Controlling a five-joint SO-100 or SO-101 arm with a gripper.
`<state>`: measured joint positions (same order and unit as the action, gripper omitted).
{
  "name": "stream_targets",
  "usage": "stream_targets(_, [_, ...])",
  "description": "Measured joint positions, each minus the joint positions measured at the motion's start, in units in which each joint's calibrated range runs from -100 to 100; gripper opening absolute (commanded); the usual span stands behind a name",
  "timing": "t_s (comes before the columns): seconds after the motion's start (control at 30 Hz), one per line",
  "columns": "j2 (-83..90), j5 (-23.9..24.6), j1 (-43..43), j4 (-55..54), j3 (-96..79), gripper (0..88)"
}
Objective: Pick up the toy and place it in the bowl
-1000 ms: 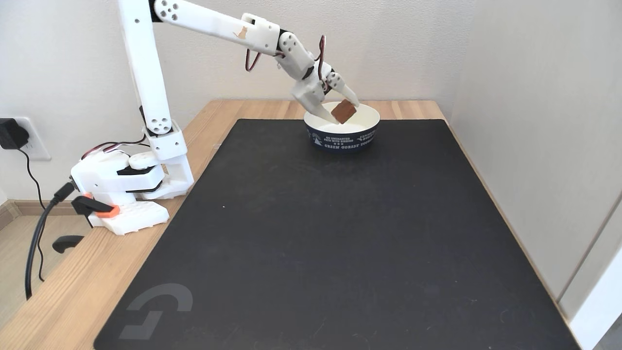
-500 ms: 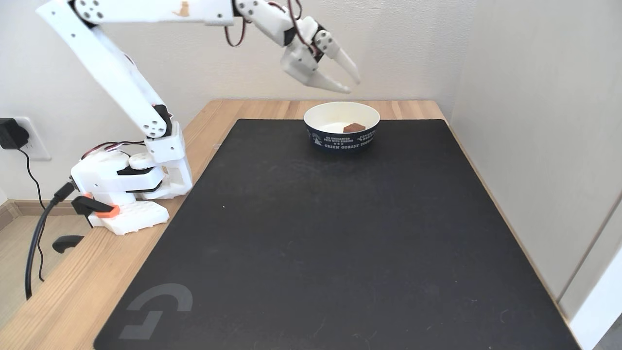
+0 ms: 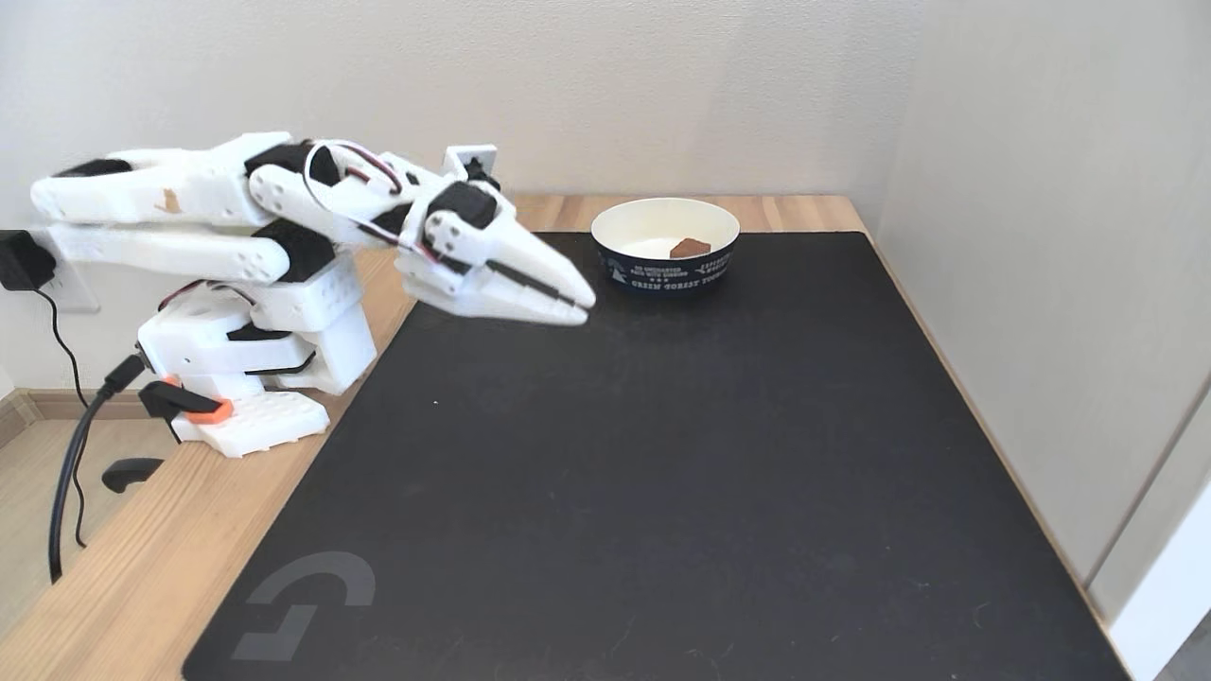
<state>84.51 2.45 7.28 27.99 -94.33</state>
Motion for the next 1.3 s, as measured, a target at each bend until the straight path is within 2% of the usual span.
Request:
stream_targets(0.1, [5.83,0.00,0.50,2.03,-4.35,2.2])
stream_targets(0.2, [11.32,-0.36,0.67,10.05,-4.53,2.2])
stream_targets(0.33, [14.07,-2.06,0.58,19.08,-4.44,2.3])
stream_targets(0.5, [14.32,-3.55,0.08,25.24,-4.44,2.8])
stream_targets(1.3, [14.32,-3.66,0.08,25.75,-4.44,2.5])
